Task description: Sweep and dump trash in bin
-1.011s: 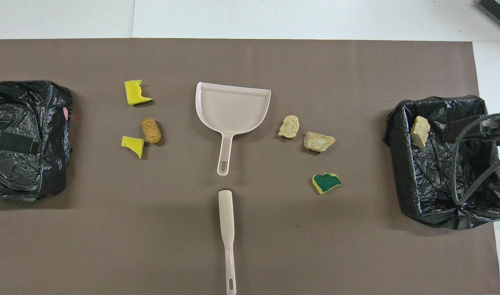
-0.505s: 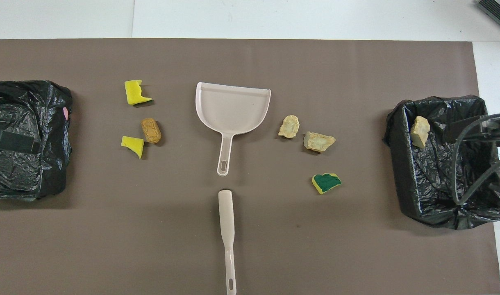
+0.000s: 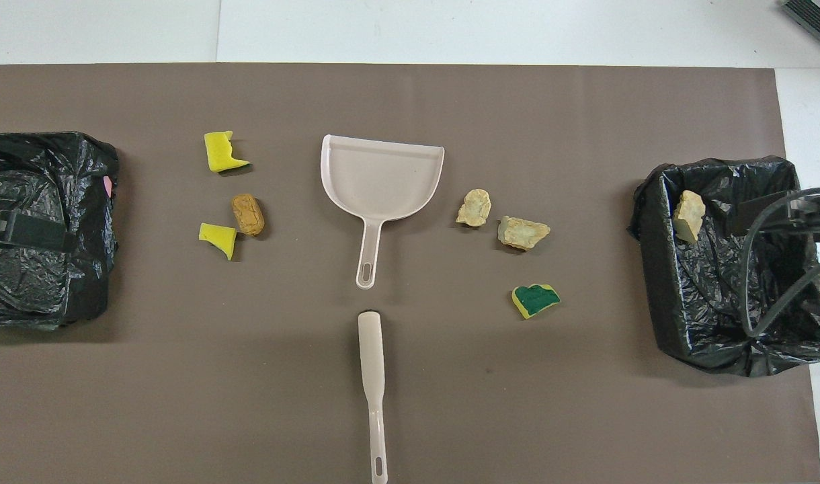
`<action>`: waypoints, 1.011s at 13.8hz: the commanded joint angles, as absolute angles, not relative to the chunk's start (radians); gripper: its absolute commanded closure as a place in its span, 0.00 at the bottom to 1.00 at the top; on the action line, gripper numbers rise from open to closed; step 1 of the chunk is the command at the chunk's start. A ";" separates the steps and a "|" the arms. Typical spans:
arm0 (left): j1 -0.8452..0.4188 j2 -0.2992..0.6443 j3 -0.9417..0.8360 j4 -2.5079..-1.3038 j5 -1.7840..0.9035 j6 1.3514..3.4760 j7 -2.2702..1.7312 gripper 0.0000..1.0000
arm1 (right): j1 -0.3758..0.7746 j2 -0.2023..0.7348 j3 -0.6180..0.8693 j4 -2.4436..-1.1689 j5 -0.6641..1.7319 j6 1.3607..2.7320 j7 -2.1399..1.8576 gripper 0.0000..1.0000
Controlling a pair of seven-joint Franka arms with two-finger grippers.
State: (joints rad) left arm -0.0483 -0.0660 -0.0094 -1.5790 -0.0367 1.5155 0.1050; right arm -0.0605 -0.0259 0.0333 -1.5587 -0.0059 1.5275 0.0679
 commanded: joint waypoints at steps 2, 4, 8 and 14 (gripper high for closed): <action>-0.061 -0.106 -0.018 -1.641 -0.037 1.529 0.087 0.00 | -0.080 -0.055 0.035 -1.591 0.021 1.519 0.040 0.00; -0.070 -0.136 -0.050 -1.719 -0.037 1.563 0.030 0.00 | -0.080 -0.055 0.034 -1.591 0.021 1.520 0.040 0.00; -0.194 -0.213 -0.064 -1.903 -0.037 1.684 -0.133 0.00 | -0.080 -0.058 0.035 -1.592 0.021 1.516 0.040 0.00; -0.441 -0.299 -0.066 -2.098 -0.041 1.776 -0.386 0.00 | -0.080 -0.064 0.034 -1.604 0.021 1.519 0.040 0.00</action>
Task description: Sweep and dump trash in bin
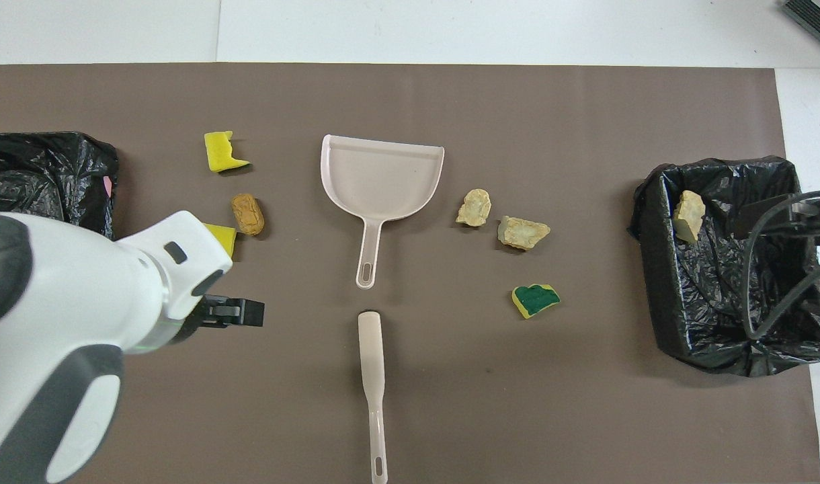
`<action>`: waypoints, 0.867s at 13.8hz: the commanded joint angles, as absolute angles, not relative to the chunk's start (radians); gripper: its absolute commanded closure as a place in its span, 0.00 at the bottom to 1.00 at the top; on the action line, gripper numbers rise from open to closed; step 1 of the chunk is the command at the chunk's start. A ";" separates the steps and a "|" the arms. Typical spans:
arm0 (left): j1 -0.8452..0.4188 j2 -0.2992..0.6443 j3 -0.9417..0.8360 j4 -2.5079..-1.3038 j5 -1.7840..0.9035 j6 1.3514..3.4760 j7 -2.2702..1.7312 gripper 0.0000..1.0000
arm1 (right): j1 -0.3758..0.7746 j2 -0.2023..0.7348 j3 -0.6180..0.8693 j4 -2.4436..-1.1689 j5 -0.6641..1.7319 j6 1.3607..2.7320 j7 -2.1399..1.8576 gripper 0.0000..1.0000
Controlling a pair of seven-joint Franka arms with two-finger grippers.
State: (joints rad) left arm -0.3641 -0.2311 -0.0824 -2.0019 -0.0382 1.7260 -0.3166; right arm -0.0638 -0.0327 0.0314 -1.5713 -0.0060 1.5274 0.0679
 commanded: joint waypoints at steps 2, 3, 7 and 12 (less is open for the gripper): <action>-0.527 -0.310 -0.066 -2.150 -0.044 1.822 -0.478 0.00 | -0.080 -0.067 0.034 -1.609 0.021 1.519 0.038 0.00; -0.566 -0.310 -0.066 -2.175 -0.044 1.860 -0.533 0.00 | -0.080 -0.067 0.032 -1.609 0.021 1.522 0.038 0.00; -0.707 -0.302 -0.066 -2.292 -0.044 1.982 -0.693 0.00 | -0.080 -0.069 0.032 -1.611 0.021 1.520 0.038 0.00; -0.842 -0.209 -0.067 -2.394 -0.044 2.186 -0.867 0.00 | -0.080 -0.075 0.032 -1.623 0.021 1.525 0.038 0.00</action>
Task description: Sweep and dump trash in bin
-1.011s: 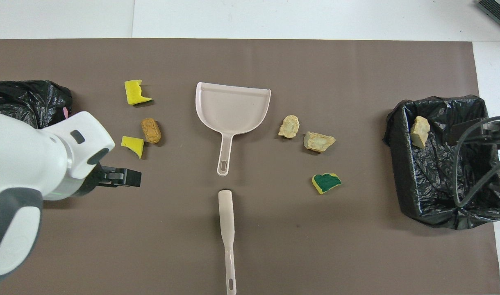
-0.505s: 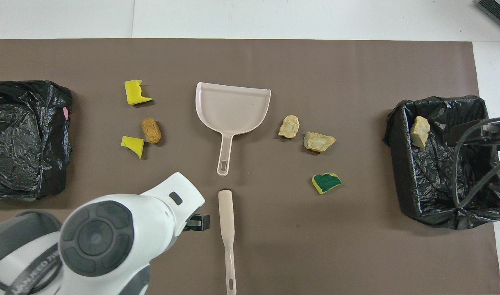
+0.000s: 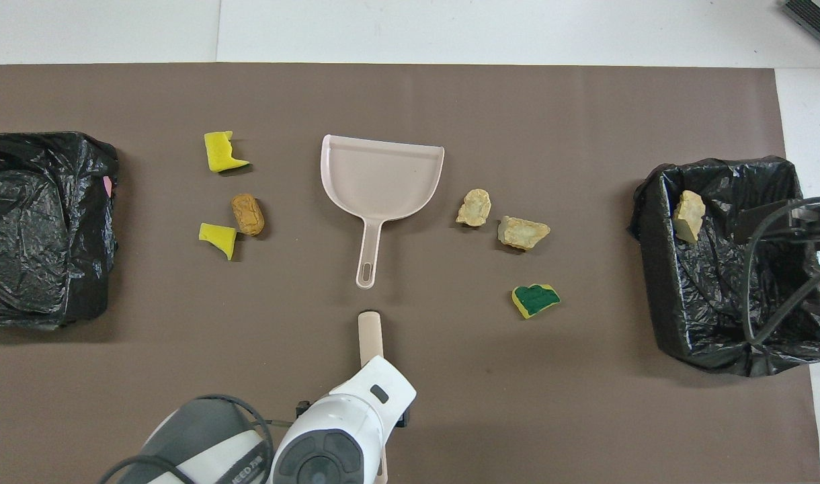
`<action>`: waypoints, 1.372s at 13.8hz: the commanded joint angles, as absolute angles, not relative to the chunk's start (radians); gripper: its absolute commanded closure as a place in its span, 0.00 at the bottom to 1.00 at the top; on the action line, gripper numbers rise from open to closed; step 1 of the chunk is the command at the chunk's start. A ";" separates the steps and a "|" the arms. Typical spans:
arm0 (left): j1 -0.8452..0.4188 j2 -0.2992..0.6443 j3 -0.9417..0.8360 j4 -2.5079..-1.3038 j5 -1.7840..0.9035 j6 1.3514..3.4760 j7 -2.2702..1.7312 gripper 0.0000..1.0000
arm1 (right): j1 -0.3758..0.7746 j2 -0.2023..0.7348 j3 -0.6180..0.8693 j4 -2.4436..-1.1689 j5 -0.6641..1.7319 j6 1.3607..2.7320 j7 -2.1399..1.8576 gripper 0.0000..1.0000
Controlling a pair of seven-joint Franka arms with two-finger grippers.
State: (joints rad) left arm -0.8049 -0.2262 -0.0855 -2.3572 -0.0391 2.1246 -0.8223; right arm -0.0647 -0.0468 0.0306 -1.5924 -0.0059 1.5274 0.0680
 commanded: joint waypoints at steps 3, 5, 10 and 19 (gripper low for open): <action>-0.890 -0.151 -0.067 -2.430 -0.044 2.244 -0.890 0.00 | -0.080 -0.081 0.032 -1.631 0.021 1.523 0.038 0.00; -0.909 -0.123 -0.066 -2.430 -0.044 2.273 -0.904 0.00 | -0.080 -0.083 0.032 -1.634 0.021 1.525 0.037 0.00; -0.925 -0.107 -0.066 -2.439 -0.044 2.275 -0.905 0.00 | -0.071 -0.094 0.032 -1.649 0.021 1.528 0.035 0.00; -0.934 -0.114 -0.066 -2.434 -0.051 2.220 -0.887 1.00 | -0.067 -0.095 0.035 -1.652 0.020 1.535 0.048 0.00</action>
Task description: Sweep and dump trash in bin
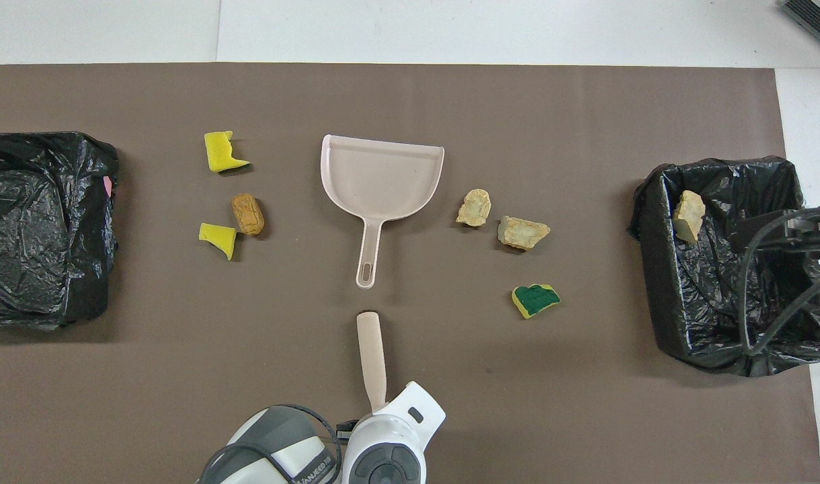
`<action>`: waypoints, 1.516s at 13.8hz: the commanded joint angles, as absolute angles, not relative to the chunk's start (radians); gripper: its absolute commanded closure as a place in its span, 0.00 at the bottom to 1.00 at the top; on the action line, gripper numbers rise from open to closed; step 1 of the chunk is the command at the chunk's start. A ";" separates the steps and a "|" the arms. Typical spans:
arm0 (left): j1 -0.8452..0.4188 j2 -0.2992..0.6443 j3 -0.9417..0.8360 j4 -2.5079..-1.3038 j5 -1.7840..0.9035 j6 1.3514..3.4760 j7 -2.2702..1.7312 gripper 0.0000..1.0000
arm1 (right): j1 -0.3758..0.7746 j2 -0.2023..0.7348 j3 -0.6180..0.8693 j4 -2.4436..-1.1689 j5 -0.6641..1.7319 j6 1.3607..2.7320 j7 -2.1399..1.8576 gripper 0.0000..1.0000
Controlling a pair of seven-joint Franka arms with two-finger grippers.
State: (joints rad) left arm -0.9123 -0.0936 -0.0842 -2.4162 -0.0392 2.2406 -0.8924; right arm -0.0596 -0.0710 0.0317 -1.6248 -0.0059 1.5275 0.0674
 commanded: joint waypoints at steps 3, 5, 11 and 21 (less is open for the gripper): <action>-0.917 -0.136 -0.061 -2.411 -0.051 2.131 -0.819 1.00 | -0.026 -0.081 0.044 -1.643 0.020 1.594 0.054 0.00; -0.881 -0.155 -0.054 -2.372 -0.051 2.030 -0.760 1.00 | 0.009 -0.055 0.044 -1.638 0.020 1.629 0.067 0.00; -0.630 -0.351 -0.051 -2.304 -0.052 1.755 -0.443 1.00 | 0.184 0.052 0.046 -1.637 0.023 1.781 0.331 0.00; -0.086 -0.046 -0.048 -1.826 0.018 1.733 0.132 1.00 | 0.501 0.300 0.043 -1.574 -0.060 1.986 0.865 0.00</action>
State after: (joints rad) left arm -0.1334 -0.1837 -0.0298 -1.9928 -0.0044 1.7434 0.1089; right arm 0.4588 0.2308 0.0487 -1.6072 -0.0223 1.9435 0.7695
